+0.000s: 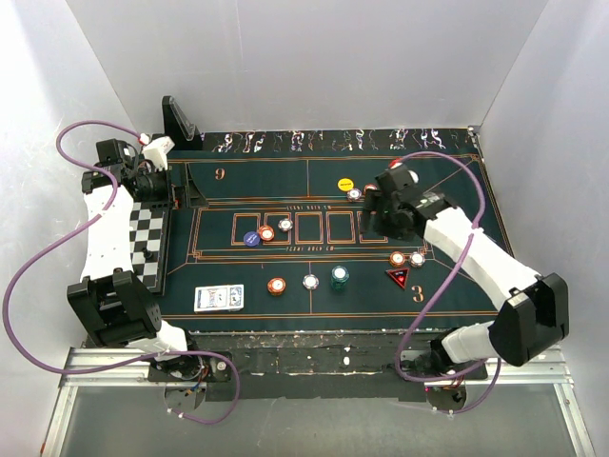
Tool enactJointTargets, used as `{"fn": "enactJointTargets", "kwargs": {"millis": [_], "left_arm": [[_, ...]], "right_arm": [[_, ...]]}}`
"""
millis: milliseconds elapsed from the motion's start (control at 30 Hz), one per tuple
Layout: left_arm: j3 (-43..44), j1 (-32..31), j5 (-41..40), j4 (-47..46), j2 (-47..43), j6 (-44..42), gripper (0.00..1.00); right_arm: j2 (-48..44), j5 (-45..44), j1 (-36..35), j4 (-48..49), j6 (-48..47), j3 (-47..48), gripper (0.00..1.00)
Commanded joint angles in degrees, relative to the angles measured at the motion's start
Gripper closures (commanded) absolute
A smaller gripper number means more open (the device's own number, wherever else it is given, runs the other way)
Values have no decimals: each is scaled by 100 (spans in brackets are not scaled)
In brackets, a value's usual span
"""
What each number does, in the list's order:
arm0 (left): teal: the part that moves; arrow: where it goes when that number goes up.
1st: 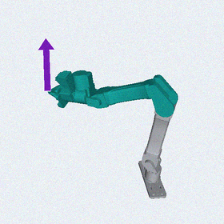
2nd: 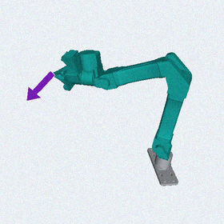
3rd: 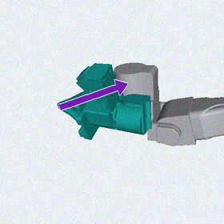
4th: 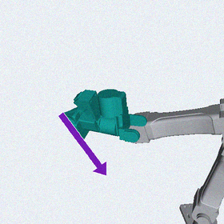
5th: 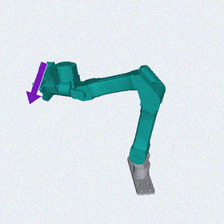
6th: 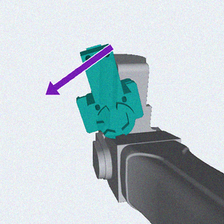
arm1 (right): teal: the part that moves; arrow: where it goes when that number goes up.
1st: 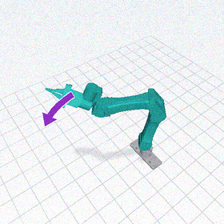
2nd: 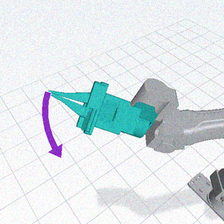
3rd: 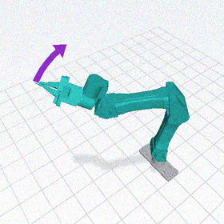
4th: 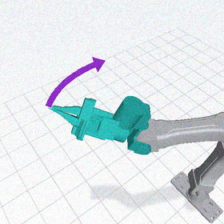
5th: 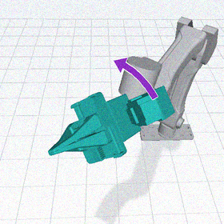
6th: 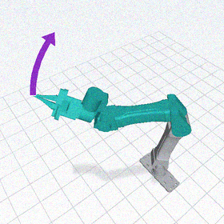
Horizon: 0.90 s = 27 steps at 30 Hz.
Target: Distribute texas hold em gaming equipment
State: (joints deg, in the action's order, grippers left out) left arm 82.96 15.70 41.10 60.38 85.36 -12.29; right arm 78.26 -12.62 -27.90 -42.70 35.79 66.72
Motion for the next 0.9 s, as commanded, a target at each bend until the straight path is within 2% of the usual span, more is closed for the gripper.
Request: {"fn": "enactJointTargets", "kwargs": {"millis": [0,133,333,733,867], "left_arm": [[-17,47,21,-140,-213,69,2],[-51,38,-93,-210,-265,87,2],[1,47,-50,-167,-266,87,2],[-60,47,-32,-237,-327,113,2],[-34,47,-67,-220,-319,104,2]], "right_arm": [[225,277,-856,-450,-134,289,11],[532,295,-1445,-345,-230,219,10],[927,348,-1903,-362,-318,359,9],[1508,322,-2053,-204,-327,254,8],[1683,322,-2062,-169,-318,289,11]]}}
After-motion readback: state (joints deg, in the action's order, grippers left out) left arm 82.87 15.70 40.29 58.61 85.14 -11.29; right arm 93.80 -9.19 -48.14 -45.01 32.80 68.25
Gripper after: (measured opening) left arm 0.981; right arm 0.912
